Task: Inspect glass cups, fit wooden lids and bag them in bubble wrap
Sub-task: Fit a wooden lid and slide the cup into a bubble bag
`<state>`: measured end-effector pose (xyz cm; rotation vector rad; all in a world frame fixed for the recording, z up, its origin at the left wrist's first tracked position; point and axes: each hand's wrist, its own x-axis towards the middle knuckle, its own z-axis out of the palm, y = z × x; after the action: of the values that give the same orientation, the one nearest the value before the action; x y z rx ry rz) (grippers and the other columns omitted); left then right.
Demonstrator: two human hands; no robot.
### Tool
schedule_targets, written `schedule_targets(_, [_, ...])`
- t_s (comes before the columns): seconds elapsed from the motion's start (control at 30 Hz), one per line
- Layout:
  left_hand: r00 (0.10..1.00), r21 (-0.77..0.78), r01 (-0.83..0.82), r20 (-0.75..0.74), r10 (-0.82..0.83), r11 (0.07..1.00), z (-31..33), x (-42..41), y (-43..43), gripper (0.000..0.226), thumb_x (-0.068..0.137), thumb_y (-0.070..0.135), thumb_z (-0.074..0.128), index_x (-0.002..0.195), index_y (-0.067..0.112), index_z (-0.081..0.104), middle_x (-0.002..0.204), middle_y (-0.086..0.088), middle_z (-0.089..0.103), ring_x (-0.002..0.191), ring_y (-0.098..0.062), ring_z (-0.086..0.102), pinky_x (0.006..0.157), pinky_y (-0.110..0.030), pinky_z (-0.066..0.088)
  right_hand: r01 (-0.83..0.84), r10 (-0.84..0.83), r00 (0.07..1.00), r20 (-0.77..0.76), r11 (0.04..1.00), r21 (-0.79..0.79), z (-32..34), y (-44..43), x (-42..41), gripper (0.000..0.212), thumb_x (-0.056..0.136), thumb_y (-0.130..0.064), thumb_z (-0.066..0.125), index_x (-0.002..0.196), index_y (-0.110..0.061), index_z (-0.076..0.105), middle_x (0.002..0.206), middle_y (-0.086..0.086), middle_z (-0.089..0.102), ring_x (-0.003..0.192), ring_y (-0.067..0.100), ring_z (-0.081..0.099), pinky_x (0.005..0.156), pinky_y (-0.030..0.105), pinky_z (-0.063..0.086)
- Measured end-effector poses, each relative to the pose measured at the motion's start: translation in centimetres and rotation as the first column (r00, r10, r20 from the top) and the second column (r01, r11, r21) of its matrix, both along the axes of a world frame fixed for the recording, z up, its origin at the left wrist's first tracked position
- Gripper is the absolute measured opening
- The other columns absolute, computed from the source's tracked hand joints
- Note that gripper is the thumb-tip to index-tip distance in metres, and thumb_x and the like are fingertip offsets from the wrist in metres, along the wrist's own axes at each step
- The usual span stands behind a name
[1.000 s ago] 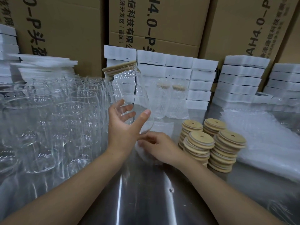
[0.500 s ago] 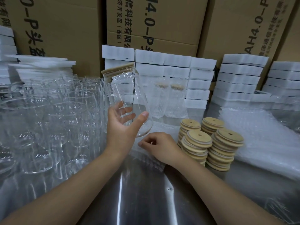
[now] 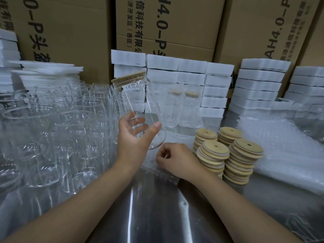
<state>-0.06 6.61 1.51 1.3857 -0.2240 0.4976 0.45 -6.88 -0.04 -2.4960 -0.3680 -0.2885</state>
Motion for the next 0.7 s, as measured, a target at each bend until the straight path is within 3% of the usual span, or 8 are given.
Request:
schedule_targets(0.13, [1.000,-0.005,0.006,0.002,-0.006,1.000,-0.13,0.11,-0.07,0.072,0.064,0.040,0.073,0.127,0.025,0.040,0.118,0.002,0.058,0.108,-0.014,0.064,0.098,-0.045,0.052,-0.016,0.015,1.000,0.025,1.000,0.023,-0.06,0.02,0.04,0.009,0.082,-0.031,0.063,0.074,-0.028,0.059,0.078,-0.011,0.065,0.073,0.008,0.060,0.075,0.036,0.053])
schedule_targets(0.27, [1.000,-0.008,0.005,0.013,-0.005,1.000,-0.21,0.30,-0.13,0.071,0.064,0.040,0.073,0.126,0.026,0.041,0.116,0.003,0.058,0.106,-0.013,0.065,0.096,-0.043,0.053,-0.088,0.086,0.996,-0.017,0.989,-0.122,-0.23,-0.01,-0.03,0.021,0.072,-0.050,0.069,0.078,-0.034,0.056,0.080,-0.017,0.057,0.070,-0.001,0.051,0.060,0.022,0.039])
schedule_targets(0.4, [1.000,-0.012,0.008,0.019,-0.008,1.000,-0.41,0.38,-0.06,0.073,0.063,0.041,0.074,0.126,0.026,0.041,0.115,0.005,0.058,0.106,-0.012,0.065,0.096,-0.043,0.053,-0.056,0.055,0.998,-0.013,0.986,-0.154,-0.38,0.11,0.10,0.016,0.077,-0.041,0.067,0.069,-0.033,0.058,0.071,-0.015,0.058,0.068,0.002,0.057,0.062,0.022,0.043])
schedule_targets(0.47, [1.000,-0.010,0.009,0.020,-0.009,1.000,-0.40,0.35,-0.04,0.076,0.061,0.044,0.076,0.127,0.026,0.041,0.116,0.004,0.058,0.107,-0.013,0.064,0.096,-0.044,0.053,-0.034,0.030,0.999,-0.041,0.995,-0.096,-0.37,0.12,0.09,0.015,0.080,-0.035,0.065,0.068,-0.028,0.061,0.062,-0.009,0.064,0.058,0.008,0.063,0.058,0.020,0.047])
schedule_targets(0.57, [1.000,-0.015,0.014,0.017,-0.014,1.000,-0.31,0.29,-0.10,0.087,0.053,0.053,0.076,0.128,0.025,0.041,0.116,0.004,0.058,0.107,-0.013,0.065,0.095,-0.044,0.054,-0.028,0.052,0.982,-0.183,0.991,0.129,-0.04,0.15,-0.15,0.015,0.082,-0.026,0.065,0.068,-0.021,0.064,0.051,0.000,0.064,0.042,0.015,0.061,0.043,0.021,0.047])
schedule_targets(0.7, [0.999,-0.029,0.020,0.026,-0.019,0.999,-0.43,0.45,-0.10,0.073,0.064,0.040,0.074,0.127,0.024,0.041,0.114,0.004,0.058,0.105,-0.013,0.065,0.096,-0.047,0.053,0.064,0.037,0.953,-0.302,0.946,0.318,0.50,0.12,-0.11,0.021,0.082,-0.018,0.069,0.062,-0.019,0.067,0.046,-0.001,0.060,0.039,0.014,0.058,0.040,0.021,0.045])
